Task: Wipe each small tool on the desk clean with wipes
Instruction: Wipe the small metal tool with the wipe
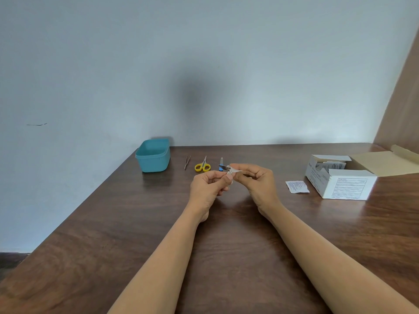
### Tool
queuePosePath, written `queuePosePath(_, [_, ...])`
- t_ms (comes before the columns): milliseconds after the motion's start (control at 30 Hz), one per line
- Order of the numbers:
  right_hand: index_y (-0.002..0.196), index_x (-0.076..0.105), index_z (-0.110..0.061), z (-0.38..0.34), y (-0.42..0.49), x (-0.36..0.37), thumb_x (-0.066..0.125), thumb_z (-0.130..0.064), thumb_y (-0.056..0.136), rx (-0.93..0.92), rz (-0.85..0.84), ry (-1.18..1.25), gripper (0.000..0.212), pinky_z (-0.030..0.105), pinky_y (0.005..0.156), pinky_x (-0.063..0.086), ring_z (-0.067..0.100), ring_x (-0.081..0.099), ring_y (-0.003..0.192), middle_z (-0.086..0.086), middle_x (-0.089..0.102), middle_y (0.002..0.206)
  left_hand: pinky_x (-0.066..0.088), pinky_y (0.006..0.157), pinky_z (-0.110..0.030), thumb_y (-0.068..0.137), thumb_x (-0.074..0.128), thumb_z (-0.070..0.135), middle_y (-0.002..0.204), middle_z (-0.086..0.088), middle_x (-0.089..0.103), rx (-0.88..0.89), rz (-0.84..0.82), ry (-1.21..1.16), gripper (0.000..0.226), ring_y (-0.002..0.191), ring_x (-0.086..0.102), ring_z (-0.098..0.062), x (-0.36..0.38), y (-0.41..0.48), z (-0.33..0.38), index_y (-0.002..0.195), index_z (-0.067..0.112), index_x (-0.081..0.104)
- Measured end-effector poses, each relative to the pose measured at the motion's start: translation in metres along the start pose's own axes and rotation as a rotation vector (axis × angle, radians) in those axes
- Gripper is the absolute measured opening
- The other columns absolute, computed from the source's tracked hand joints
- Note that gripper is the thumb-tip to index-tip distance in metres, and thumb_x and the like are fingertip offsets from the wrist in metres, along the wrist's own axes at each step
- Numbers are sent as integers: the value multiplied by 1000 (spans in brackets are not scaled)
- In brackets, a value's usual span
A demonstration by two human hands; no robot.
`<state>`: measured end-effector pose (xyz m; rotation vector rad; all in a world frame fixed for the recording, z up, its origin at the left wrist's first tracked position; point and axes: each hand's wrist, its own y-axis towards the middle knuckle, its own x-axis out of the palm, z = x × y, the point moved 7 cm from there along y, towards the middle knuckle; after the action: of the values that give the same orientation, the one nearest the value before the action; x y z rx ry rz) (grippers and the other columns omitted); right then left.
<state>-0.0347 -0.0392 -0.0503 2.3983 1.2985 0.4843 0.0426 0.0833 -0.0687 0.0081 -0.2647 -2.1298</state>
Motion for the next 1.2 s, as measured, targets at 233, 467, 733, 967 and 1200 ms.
queuePosePath(233, [82,75,-10,-1,0,-4,74,5,73,0,49,30,18,21,71,52,15,70,77,5,75,81,45,52,-14,83,73,11,71,-1,70,-5,-2,12,14,56,57,-3,1,-2,2,95,3,73])
queuePosePath(467, [94,73,-1,3,-1,1,71,2,78,55,9,87,16,18,74,51,9,69,79,2,76,83,46,52,-14,83,73,9,69,-3,68,11,-7,3,12,56,59,-4,1,-3,3,93,2,72])
queuePosePath(733, [86,73,-6,7,0,-3,72,-1,78,94,18,125,9,17,74,50,10,68,79,2,75,80,49,53,-15,82,73,5,69,-7,67,-6,-16,-14,21,57,62,-5,3,-4,4,100,-6,69])
queuePosePath(967, [91,73,0,3,0,1,70,-2,80,66,-31,93,11,20,77,51,14,68,85,9,74,89,50,54,-16,81,73,4,71,-6,70,-29,-11,-40,20,62,65,-7,2,-4,3,100,-1,70])
queuePosePath(1200, [86,73,-5,-1,-2,3,70,-4,80,62,-31,103,7,18,77,50,10,68,84,2,75,84,51,55,-17,81,73,6,72,-7,70,-32,-14,-55,17,64,65,-9,2,-6,4,97,0,71])
